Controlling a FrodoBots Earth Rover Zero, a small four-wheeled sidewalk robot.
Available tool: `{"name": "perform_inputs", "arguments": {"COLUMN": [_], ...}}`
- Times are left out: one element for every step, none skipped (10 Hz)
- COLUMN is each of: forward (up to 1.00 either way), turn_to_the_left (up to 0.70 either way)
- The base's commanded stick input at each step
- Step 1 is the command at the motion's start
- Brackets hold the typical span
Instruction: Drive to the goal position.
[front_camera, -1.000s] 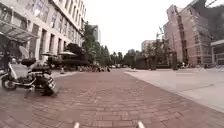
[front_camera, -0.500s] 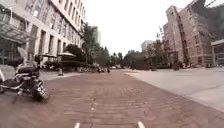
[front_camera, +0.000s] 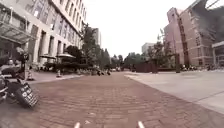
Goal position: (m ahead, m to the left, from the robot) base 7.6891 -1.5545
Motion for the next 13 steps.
{"name": "perform_inputs", "arguments": {"forward": [0.7, 0.7, 0.7, 0.7, 0.7, 0.7, 0.7, 0.7, 0.7, 0.7, 0.7, 0.7, 0.7], "turn_to_the_left": [0.0, 0.0, 0.0, 0.0, 0.0, 0.0, 0.0, 0.0, 0.0, 0.0, 0.0, 0.0, 0.0]}}
